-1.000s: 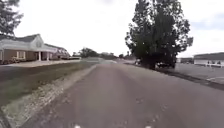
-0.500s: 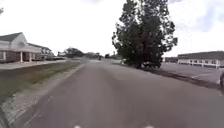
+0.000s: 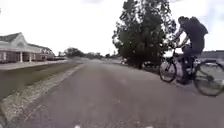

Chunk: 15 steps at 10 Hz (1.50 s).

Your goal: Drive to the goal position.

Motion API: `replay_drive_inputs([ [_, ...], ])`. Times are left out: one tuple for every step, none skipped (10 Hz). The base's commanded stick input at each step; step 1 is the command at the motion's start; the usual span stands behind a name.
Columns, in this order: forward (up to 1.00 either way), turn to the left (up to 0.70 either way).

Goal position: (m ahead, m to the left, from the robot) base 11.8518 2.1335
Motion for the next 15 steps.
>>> replay_drive_inputs([
  [0.70,0.00],
  [0.70,0.00],
  [0.70,0.00],
  [0.70,0.00],
  [0.70,0.00],
  [0.70,0.00],
  [0.70,0.00],
  [0.70,0.00],
  [0.70,0.00],
  [0.70,0.00],
  [0.70,0.00],
  [0.70,0.00],
  [0.70,0.00],
  [0.70,0.00],
  [0.70,0.00],
])
